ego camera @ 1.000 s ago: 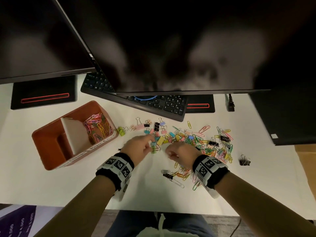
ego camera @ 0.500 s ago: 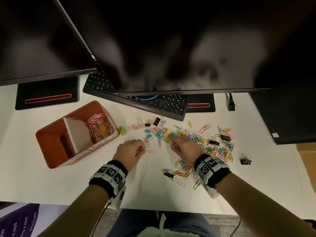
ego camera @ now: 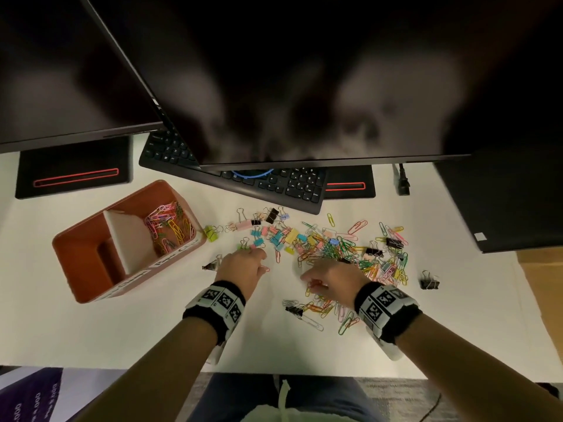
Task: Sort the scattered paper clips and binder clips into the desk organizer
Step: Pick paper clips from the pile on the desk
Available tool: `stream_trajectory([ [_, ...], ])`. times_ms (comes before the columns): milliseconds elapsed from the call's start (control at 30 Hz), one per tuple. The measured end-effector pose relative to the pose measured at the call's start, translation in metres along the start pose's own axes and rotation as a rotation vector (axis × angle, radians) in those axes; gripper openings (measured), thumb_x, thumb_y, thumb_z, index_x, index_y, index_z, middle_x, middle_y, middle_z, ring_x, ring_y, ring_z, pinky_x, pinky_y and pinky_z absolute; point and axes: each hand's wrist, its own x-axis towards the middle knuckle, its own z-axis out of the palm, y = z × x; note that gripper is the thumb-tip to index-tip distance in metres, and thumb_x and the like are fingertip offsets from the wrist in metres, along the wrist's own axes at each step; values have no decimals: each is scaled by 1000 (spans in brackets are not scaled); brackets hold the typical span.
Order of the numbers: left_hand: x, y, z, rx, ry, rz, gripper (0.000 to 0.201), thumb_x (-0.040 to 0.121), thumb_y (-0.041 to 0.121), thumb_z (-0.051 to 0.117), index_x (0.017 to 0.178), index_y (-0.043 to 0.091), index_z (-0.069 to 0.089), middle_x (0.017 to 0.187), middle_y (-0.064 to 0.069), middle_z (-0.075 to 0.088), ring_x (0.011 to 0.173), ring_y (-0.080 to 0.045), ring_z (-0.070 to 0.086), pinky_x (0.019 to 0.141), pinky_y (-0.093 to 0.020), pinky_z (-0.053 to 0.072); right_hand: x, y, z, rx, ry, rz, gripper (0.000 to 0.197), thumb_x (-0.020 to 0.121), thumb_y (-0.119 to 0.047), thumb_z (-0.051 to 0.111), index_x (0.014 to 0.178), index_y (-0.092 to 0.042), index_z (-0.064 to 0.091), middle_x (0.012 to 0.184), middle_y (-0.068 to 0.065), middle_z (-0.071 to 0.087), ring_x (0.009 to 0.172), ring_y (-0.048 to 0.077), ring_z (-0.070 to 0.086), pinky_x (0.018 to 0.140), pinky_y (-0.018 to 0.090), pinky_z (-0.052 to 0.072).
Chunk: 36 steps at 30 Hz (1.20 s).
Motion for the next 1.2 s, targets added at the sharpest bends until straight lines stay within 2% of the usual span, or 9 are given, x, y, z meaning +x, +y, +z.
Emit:
stream_trajectory([
  [133, 10, 3, -2, 84, -18, 25, 15, 90, 26, 55, 95, 14, 61, 96, -3, 63, 92, -22, 57, 78, -33, 46, 4, 1, 7, -76, -3, -25, 20, 88, -21, 59, 107, -20, 65, 103, 1, 65, 92, 19, 60, 84, 31, 51],
  [267, 12, 5, -3, 132, -86, 3, 17, 93, 26, 49, 100, 12, 57, 106, -4, 55, 97, -23, 55, 82, -34, 45, 12, -2, 9, -147, 16, -28, 15, 88, -19, 57, 97, -15, 68, 99, 3, 59, 90, 23, 57, 80, 36, 52],
  [467, 6, 14, -6, 54, -202, 135, 6, 91, 17, 49, 94, 18, 54, 98, -1, 61, 87, -18, 57, 78, -29, 47, 16, 2, 12, -184, 14, -68, 15, 89, -18, 54, 93, -15, 68, 97, 3, 62, 92, 23, 56, 81, 34, 48],
  [567, -5, 24, -1, -118, -318, 210, 20, 89, 24, 56, 109, 19, 54, 93, 3, 60, 81, -11, 51, 77, -23, 43, 14, 4, 13, -173, 32, -66, 13, 88, -20, 56, 92, -17, 68, 93, 2, 66, 91, 23, 58, 82, 34, 46],
  [700, -14, 27, 11, -73, -384, 277, 26, 90, 30, 54, 114, 19, 55, 97, 1, 62, 86, -12, 51, 81, -26, 42, 13, 6, 13, -83, 38, -20, 14, 88, -23, 59, 97, -17, 67, 96, 2, 68, 95, 22, 58, 85, 35, 47],
  [800, -17, 28, 19, 30, -337, 314, 28, 92, 31, 50, 116, 19, 55, 102, 0, 63, 97, -16, 53, 86, -29, 40, 13, 6, 15, -78, 18, 7, 15, 89, -21, 57, 99, -15, 67, 98, 5, 67, 97, 23, 56, 86, 36, 47],
  [933, -23, 29, 28, 45, -217, 333, 21, 92, 27, 47, 104, 18, 62, 100, -2, 62, 95, -21, 55, 84, -32, 41, 13, 4, 19, -88, 17, 14, 15, 89, -17, 55, 98, -12, 67, 97, 7, 65, 96, 26, 54, 85, 38, 47],
  [1033, -22, 29, 28, -4, -102, 277, 17, 91, 24, 50, 95, 16, 64, 95, -2, 62, 89, -24, 58, 79, -33, 44, 12, 5, 17, -70, 21, -2, 14, 89, -13, 54, 94, -9, 67, 93, 8, 65, 93, 26, 54, 84, 38, 48],
  [1200, -12, 26, 19, 6, -95, 171, 19, 93, 24, 45, 103, 15, 59, 107, 0, 54, 98, -19, 53, 85, -35, 45, 12, 7, 3, -23, 105, -15, 12, 86, -11, 58, 92, -9, 68, 93, 6, 68, 93, 23, 56, 84, 32, 46],
])
